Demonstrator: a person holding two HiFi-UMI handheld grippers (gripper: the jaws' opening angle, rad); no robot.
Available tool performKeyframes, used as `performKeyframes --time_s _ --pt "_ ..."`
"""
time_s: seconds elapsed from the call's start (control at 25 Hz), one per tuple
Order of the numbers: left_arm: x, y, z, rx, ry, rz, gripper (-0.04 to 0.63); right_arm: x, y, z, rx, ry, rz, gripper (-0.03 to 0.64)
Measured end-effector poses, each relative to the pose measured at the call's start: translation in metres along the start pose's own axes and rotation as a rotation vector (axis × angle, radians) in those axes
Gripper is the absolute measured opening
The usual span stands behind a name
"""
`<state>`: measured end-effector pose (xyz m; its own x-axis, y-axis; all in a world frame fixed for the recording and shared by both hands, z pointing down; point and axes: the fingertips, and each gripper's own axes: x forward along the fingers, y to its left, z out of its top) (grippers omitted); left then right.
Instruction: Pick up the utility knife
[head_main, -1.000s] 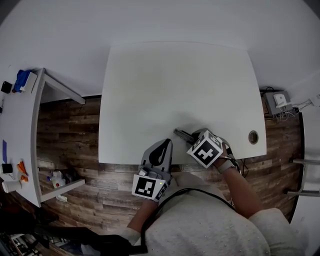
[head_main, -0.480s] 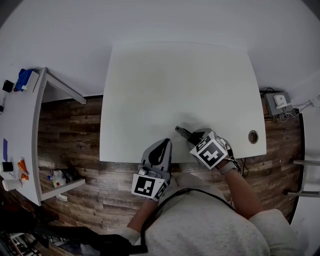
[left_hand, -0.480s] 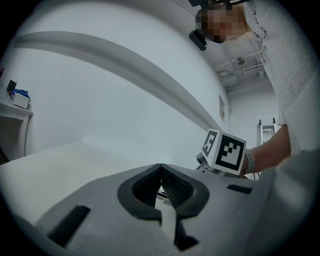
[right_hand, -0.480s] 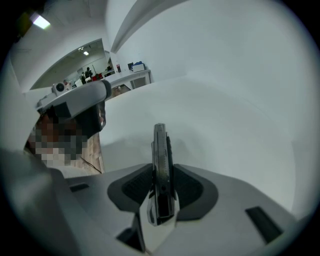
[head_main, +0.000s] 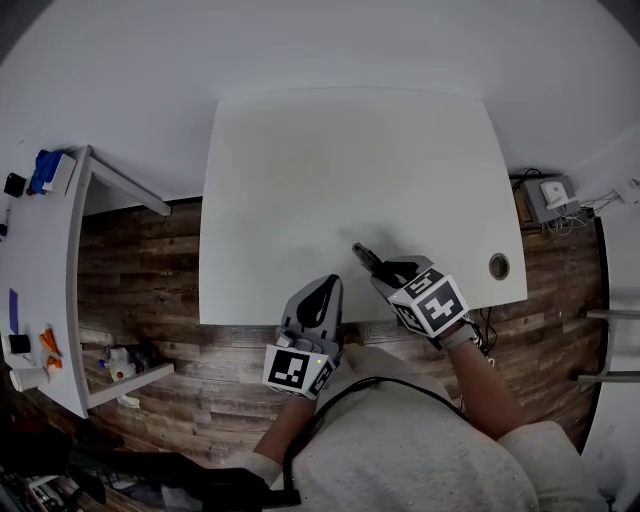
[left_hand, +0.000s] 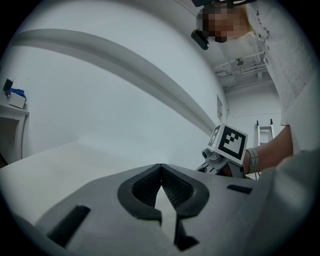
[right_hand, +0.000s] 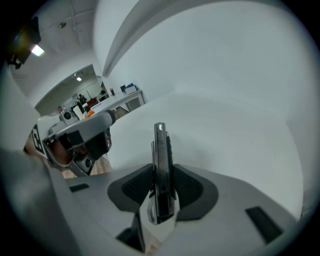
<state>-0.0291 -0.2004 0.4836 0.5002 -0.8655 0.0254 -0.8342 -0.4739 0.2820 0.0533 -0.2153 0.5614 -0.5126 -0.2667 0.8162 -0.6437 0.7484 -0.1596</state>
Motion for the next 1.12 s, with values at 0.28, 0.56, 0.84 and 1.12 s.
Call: performKeyframes --time_s 0.28,0.56,0.84,1.12 --pt "0.003 -0.009 0.014 0.007 -0.003 -0.022 0.008 -0.029 0.004 0.016 0.108 -0.143 0.024 0.132" --pt "0.001 -0.015 0.026 0.016 0.000 -0.033 0.008 -0.049 0.011 0.027 0.150 -0.204 0.018 0.132" --pt "-0.003 -0.016 0.025 0.004 0.000 -0.036 0.008 -0.058 0.017 0.033 0.206 -0.273 0.014 0.132" --pt "-0.002 -0.013 0.036 0.028 -0.005 -0.039 0.008 -0.076 0.023 0.054 0.234 -0.429 0.032 0.132"
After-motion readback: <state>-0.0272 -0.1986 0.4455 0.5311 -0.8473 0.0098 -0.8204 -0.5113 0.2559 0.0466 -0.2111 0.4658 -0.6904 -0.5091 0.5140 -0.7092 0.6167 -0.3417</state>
